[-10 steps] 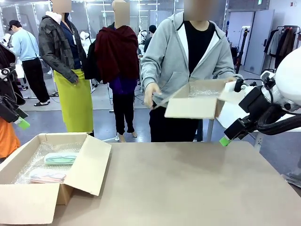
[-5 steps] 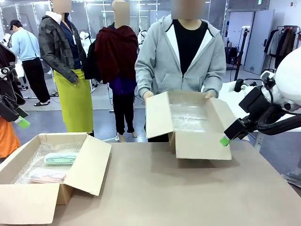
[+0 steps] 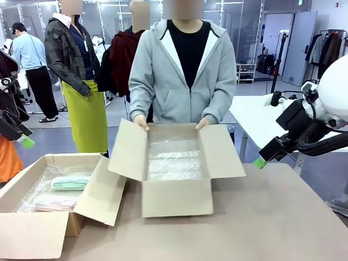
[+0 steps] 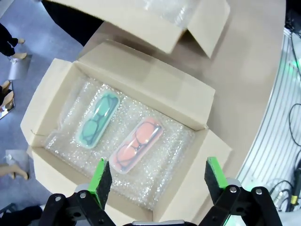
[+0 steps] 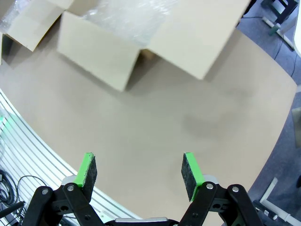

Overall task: Pack the glasses set securely to prepare it for shipping.
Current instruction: Position the Package Box on the left side of the table.

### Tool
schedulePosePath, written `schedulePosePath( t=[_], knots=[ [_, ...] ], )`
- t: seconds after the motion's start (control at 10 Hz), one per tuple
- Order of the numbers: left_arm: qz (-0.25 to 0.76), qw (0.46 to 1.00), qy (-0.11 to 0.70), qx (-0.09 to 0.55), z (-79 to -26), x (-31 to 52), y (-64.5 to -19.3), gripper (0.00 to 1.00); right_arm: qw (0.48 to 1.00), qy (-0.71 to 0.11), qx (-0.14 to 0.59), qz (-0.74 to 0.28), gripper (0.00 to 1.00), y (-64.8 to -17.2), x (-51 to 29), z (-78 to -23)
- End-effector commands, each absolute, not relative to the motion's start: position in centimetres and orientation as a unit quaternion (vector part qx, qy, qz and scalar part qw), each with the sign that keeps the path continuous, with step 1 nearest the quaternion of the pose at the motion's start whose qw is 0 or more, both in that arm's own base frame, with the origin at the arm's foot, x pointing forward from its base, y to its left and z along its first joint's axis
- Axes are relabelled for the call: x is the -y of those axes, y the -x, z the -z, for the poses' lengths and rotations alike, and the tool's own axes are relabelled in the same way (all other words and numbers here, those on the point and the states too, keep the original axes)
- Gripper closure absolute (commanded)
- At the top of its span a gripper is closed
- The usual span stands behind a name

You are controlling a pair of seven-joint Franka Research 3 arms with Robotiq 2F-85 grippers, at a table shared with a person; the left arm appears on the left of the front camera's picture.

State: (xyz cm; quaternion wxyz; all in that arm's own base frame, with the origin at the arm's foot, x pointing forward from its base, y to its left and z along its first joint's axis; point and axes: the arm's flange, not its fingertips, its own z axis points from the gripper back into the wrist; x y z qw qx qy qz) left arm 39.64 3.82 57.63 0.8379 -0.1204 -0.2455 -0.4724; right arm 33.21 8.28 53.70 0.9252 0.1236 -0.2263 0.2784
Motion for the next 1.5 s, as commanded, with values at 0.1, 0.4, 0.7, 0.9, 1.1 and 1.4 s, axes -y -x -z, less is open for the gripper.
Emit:
schedulePosePath(
  t=[0.1,0.4,0.7,0.9,1.1,1.4],
  knots=[
    [0.467,0.842,0.111,0.246,-57.98,-3.80,-39.53,0.00,0.925,-0.119,0.229,-0.277,0.09,-33.31,-8.46,-53.86],
    [0.467,0.842,0.111,0.246,-57.98,-3.80,-39.53,0.00,0.925,-0.119,0.229,-0.277,0.09,-33.31,-8.46,-53.86],
    [0.467,0.842,0.111,0.246,-57.98,-3.80,-39.53,0.00,0.925,-0.119,0.229,-0.277,0.09,-33.31,-8.46,-53.86],
    [0.467,0.842,0.111,0.246,-57.98,-3.80,-39.53,0.00,0.925,-0.119,0.229,-0.277,0.09,-33.31,-8.46,-53.86],
    [0.467,0.842,0.111,0.246,-57.98,-3.80,-39.53,0.00,0.925,-0.119,0.229,-0.277,0.09,-33.31,-8.46,-53.86],
    [0.467,0.842,0.111,0.246,-57.98,-3.80,-39.53,0.00,0.925,-0.119,0.229,-0.277,0.09,-33.31,-8.46,-53.86]
  ],
)
